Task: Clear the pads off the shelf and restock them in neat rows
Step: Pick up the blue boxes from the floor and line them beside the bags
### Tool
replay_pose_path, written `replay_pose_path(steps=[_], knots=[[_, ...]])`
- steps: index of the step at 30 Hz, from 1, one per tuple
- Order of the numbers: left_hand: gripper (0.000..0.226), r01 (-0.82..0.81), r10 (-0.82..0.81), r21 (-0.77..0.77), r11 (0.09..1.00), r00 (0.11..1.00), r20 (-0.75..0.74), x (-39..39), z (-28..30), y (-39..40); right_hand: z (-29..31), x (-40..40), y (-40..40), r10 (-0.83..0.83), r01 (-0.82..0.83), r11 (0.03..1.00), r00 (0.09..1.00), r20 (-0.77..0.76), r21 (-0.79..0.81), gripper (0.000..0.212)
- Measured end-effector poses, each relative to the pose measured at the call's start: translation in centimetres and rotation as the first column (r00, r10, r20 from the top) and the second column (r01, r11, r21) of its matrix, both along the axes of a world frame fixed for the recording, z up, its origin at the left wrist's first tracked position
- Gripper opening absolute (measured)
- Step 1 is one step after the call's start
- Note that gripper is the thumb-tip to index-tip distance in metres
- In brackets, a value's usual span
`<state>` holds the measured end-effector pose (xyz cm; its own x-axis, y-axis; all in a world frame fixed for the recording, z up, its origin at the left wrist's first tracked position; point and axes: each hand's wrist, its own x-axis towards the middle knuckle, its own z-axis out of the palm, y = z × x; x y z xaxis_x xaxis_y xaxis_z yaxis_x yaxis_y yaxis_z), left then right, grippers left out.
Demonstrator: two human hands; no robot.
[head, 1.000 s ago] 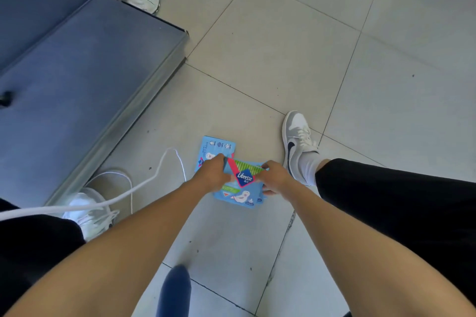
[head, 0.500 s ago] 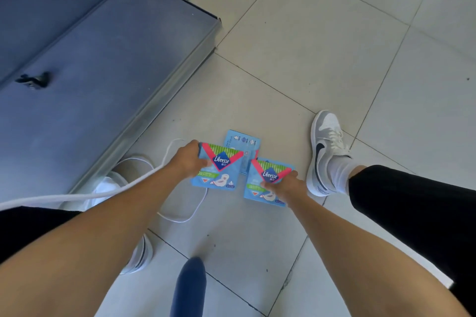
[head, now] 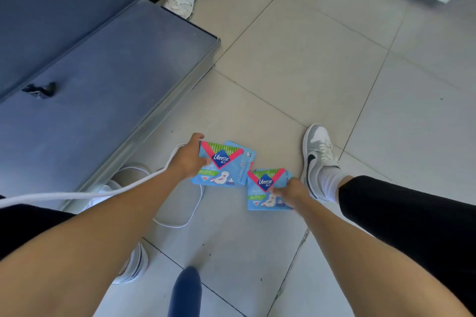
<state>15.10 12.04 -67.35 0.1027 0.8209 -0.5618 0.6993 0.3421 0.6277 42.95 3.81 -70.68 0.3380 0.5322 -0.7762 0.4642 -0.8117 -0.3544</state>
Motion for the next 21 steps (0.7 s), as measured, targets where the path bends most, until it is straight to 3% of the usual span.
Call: replay_pose_path(steps=[3,10,21], knots=[[0.072,-0.057,0.053,0.060,0.997,0.996,0.067,0.4,2.5,0.0,3.7,0.5,1.2,0.077,-0.082,0.993,0.995,0.059,0.086,0.046],[0.049,-0.086,0.055,0.289,0.954,0.992,0.113,0.5,13.0,2.2,16.8,0.8,6.4,0.281,-0.253,0.872,0.960,-0.004,0.420,0.078],[0.044,-0.166,0.137,0.490,0.856,0.986,0.094,-5.4,26.9,2.9,31.0,-3.1,9.0,0.447,-0.235,0.705,0.880,-0.162,0.669,0.054]])
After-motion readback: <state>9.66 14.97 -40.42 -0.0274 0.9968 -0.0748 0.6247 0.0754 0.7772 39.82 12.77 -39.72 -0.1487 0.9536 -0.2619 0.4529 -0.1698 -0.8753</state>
